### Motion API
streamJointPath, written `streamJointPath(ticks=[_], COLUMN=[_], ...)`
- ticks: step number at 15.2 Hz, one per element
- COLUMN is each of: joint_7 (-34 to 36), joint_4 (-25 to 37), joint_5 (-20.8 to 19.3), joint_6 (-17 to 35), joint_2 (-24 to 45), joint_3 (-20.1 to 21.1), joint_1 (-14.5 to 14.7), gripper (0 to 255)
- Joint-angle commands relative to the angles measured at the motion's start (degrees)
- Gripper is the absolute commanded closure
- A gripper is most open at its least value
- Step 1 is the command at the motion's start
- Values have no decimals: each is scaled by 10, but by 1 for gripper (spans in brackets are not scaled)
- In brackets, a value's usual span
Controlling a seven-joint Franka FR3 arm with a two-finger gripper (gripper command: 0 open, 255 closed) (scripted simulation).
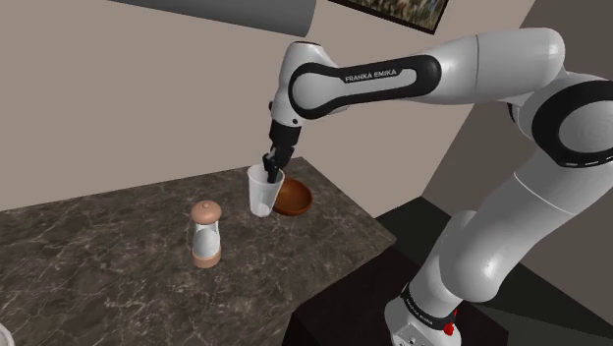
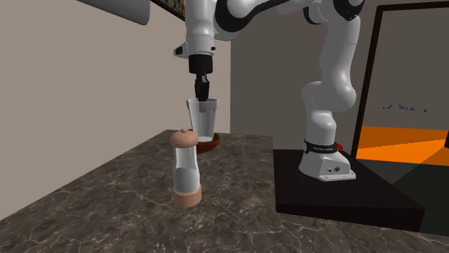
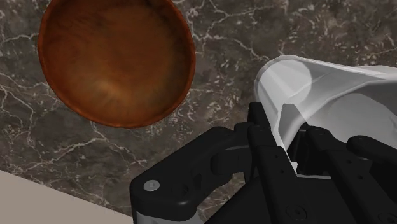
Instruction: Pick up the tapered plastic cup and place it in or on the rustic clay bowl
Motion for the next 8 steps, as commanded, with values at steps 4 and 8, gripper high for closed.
streamJointPath(ticks=[4, 8], joint_7=[3, -8], joint_4=[28, 48], joint_5=[-1, -4], joint_6=[-39, -65], joint_2=[-11, -15], joint_3=[-2, -11], joint_1=[-1, -7], gripper=[255, 255])
